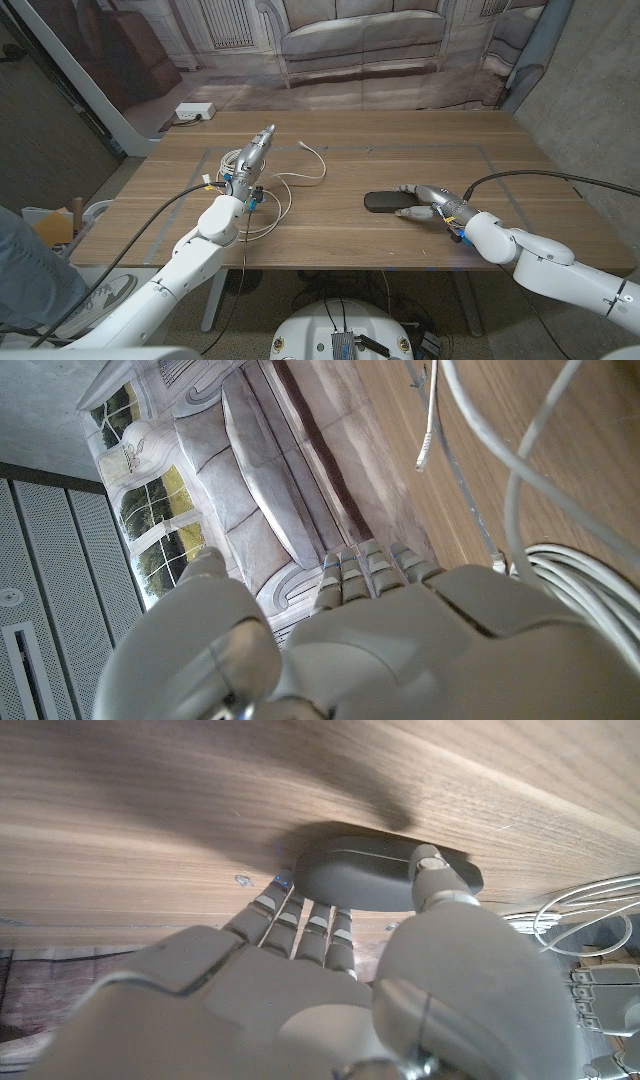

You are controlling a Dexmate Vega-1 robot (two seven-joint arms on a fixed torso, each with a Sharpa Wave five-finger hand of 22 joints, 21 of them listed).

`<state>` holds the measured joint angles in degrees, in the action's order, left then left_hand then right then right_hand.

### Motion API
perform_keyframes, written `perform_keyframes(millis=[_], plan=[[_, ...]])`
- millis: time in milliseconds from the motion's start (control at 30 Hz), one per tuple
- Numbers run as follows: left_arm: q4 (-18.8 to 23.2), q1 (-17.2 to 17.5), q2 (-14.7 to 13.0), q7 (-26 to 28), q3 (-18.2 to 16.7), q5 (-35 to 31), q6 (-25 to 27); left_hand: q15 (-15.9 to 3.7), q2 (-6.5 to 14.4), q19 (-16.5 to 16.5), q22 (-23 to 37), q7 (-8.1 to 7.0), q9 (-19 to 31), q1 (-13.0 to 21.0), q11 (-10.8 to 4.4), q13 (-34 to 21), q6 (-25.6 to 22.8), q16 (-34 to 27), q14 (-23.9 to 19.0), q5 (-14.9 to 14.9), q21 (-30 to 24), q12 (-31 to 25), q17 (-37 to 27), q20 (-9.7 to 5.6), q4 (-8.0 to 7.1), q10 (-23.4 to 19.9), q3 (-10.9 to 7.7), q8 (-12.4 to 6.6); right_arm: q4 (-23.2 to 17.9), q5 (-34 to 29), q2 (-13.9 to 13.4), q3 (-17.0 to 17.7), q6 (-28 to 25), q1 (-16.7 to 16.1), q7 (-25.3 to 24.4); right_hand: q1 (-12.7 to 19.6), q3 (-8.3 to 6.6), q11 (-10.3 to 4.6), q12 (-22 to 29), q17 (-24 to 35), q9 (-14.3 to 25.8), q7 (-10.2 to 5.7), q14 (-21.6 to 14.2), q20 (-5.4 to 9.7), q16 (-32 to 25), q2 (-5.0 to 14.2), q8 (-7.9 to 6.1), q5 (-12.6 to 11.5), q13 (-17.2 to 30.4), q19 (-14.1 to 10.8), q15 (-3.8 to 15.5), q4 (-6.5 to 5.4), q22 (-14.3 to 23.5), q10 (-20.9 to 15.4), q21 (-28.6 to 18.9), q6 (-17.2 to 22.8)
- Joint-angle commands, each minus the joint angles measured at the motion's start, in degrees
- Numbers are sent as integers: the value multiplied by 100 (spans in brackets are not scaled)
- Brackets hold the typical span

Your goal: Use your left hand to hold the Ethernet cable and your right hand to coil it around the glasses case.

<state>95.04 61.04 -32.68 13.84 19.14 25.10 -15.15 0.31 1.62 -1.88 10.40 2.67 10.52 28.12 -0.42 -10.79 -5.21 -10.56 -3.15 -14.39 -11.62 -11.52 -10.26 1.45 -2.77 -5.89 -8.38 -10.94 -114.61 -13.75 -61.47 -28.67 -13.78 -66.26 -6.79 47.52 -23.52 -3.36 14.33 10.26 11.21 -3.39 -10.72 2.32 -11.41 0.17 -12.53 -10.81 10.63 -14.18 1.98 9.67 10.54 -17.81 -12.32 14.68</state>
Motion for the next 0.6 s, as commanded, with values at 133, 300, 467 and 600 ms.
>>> perform_keyframes(millis=[133, 300, 467, 600], plan=[[-21, -13, 23, -2, 34, 17, 60, -6, 47, -26, 19, -15, 30, 5, -17, -17, -25, -15, 30, 20, 3, 10, -23, 50, 7, 5, 12, -32, 275, -81, 90, -60, 229, 15, -271, 318, -178, -204, 214, 5, 19, -162, -783, 130, -109, 17, -139, -5, 12, -505, 254, -22, 42, -737, -188, 553], [2, 13, 34, 41, 33, 4, 63, -8, 50, -31, 19, -18, 30, 5, -16, -18, -25, -13, 37, 22, 4, 7, -23, 71, 5, 2, 15, -33, 326, -150, 122, -77, 259, 35, -336, 422, -249, -386, 369, -2, 33, -356, -1467, 217, -162, 17, -271, 5, 6, -725, 439, -52, 58, -1359, -240, 1132], [22, 41, 53, 80, 33, -4, 51, -8, 54, -41, 20, -27, 30, 5, -24, -18, -28, -14, 41, 26, 6, 9, -24, 96, 4, 12, 20, -35, 359, -212, 142, -76, 268, 33, -419, 490, -300, -487, 479, -3, 45, -401, -1893, 305, -178, 43, -362, 10, 3, -964, 577, -67, 72, -1825, -315, 1535], [30, 46, 60, 95, 30, -11, 41, 4, 57, -39, 20, -34, 31, 5, -23, -18, -27, -15, 41, 28, 3, 7, -23, 106, 3, 11, 22, -35, 359, -222, 137, -35, 324, -7, -520, 600, -355, -579, 587, -4, 53, -477, -2244, 402, -186, 71, -414, 14, 0, -1156, 704, -55, 85, -2278, -381, 1823]])
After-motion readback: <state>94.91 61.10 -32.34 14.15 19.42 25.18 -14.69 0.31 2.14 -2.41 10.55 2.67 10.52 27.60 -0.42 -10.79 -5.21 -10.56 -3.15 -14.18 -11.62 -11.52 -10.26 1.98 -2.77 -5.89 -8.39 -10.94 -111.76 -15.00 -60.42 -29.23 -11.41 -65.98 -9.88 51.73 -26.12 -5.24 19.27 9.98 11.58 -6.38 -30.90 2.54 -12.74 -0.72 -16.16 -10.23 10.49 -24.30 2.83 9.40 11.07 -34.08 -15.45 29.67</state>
